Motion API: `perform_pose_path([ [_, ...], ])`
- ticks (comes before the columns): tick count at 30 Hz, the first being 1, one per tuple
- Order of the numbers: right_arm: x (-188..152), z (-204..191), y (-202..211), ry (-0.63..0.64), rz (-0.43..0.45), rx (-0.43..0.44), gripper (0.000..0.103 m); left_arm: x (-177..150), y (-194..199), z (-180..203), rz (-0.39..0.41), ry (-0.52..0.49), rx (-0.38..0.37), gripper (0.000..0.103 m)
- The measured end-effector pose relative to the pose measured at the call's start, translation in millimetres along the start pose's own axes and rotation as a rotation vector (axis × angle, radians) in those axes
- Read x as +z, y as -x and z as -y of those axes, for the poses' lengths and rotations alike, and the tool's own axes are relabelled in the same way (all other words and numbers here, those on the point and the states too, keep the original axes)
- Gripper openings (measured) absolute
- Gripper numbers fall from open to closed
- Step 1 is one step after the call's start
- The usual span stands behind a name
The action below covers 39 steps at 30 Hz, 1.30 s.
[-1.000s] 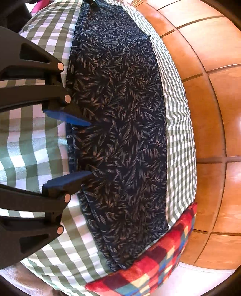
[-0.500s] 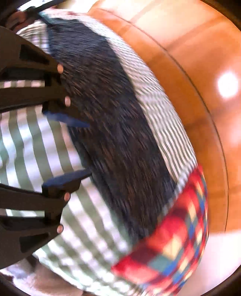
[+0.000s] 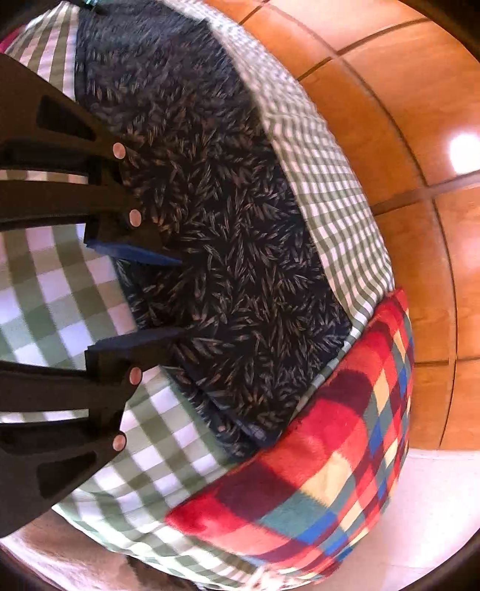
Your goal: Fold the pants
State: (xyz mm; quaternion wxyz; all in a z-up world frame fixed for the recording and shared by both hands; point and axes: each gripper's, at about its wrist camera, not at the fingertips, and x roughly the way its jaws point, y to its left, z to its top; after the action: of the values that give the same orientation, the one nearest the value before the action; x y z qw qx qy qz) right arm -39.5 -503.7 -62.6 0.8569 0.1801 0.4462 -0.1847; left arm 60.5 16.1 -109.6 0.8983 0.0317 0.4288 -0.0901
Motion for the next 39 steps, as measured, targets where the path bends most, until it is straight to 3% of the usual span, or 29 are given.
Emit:
perform_pose_path([
  [3, -3.2, 22.2, 18.5, -0.139, 0.025, 0.115, 0.055, -0.1, -0.1, -1.8, 0.001, 0.004, -0.007, 0.033],
  [9, -7.5, 72.0, 4.5, -0.486, -0.009, 0.250, 0.057, -1.6, 2.2, -3.4, 0.000, 0.008, -0.014, 0.035],
  [14, 5.4, 77.5, -10.6, -0.552, 0.015, 0.315, 0.055, -0.8, 2.5, -4.4, -0.005, 0.013, -0.014, 0.035],
  [19, 14.1, 81.4, -28.9, -0.528, 0.027, 0.260, 0.022, 3.0, 3.6, -7.4, -0.018, 0.035, -0.030, 0.035],
  [25, 22.7, 77.5, -26.0, -0.493, 0.023, 0.270, 0.010, 10.3, 13.3, -20.7, -0.025, 0.098, -0.056, 0.035],
  [28, 32.1, 70.4, -17.0, -0.464, 0.040, 0.278, 0.009, 13.8, 18.5, -31.9, -0.041, 0.153, -0.107, 0.035],
  [32, 51.7, 28.3, 6.4, -0.334, 0.075, 0.328, 0.009, 18.5, 18.0, -46.2, -0.071, 0.250, -0.197, 0.035],
  [39, 55.5, -107.0, 29.5, -0.030, 0.046, 0.482, 0.008, 31.0, 27.6, -48.9, -0.065, 0.325, -0.394, 0.035],
])
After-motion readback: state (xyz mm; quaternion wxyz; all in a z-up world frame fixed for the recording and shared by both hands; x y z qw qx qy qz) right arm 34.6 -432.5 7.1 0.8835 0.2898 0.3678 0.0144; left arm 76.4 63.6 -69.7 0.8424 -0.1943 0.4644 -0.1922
